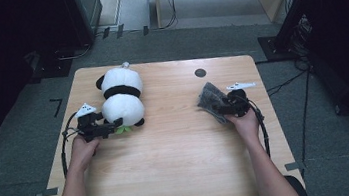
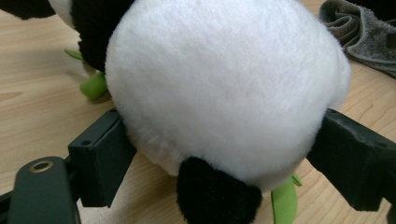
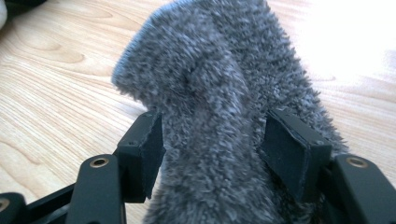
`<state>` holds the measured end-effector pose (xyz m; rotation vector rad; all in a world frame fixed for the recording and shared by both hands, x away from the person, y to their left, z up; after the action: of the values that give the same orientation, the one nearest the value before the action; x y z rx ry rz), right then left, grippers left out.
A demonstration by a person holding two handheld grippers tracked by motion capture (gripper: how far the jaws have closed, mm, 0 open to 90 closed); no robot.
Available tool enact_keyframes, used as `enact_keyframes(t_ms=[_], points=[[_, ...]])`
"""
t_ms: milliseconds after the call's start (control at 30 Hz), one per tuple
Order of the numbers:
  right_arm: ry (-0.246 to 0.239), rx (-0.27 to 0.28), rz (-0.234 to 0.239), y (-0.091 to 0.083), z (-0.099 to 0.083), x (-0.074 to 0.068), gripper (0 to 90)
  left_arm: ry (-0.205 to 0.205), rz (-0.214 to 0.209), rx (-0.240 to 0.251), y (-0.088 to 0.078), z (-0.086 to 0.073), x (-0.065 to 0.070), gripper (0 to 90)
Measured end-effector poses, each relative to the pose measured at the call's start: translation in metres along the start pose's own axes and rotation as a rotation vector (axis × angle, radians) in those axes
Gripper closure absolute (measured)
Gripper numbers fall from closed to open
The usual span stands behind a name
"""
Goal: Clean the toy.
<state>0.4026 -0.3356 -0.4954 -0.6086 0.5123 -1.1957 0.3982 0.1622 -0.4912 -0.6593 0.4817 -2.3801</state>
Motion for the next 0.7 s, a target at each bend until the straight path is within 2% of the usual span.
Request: enact_keyframes(t_ms=[100, 300, 367, 467, 567, 600, 700], points=[[0.006, 0.013, 0.009, -0.007, 0.002, -0.003, 38.3, 0.011, 0.012, -0.007, -0.006, 0.002, 0.004, 2.7], [-0.009, 0.05, 0.029, -0.018, 0.008, -0.012, 37.8, -0.007, 0.004, 0.045, -0.023, 0.008, 0.008, 2.7], [-0.017, 0.044, 0.033, -0.02, 0.008, -0.016, 37.8, 0.011, 0.003, 0.043, -0.025, 0.011, 0.014, 2.8], [-0.031, 0.041, 0.04, -0.023, 0.007, -0.021, 37.8, 0.045, 0.012, 0.008, -0.024, 0.015, 0.023, 2.8], [-0.036, 0.05, 0.051, -0.026, 0.007, -0.025, 37.8, 0.057, -0.004, 0.009, -0.023, 0.019, 0.03, 2.8], [-0.048, 0.057, 0.062, -0.029, 0.007, -0.03, 37.8, 0.067, -0.015, 0.018, -0.023, 0.023, 0.037, 2.8], [-0.069, 0.071, 0.073, -0.033, 0.007, -0.038, 37.8, 0.081, -0.027, 0.032, -0.021, 0.028, 0.046, 2.8]])
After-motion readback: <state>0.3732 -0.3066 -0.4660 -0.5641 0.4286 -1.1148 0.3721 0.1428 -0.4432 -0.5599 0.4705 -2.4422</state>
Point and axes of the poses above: each handheld gripper's, and its own axes: y roughly forward along the jaws, z roughly out of its top, x roughly to its right, the point moved 1 cm from there along y, roughly forward along the jaws, and after that the axes turned 11 degrees about -z, right-handed, at the moved point
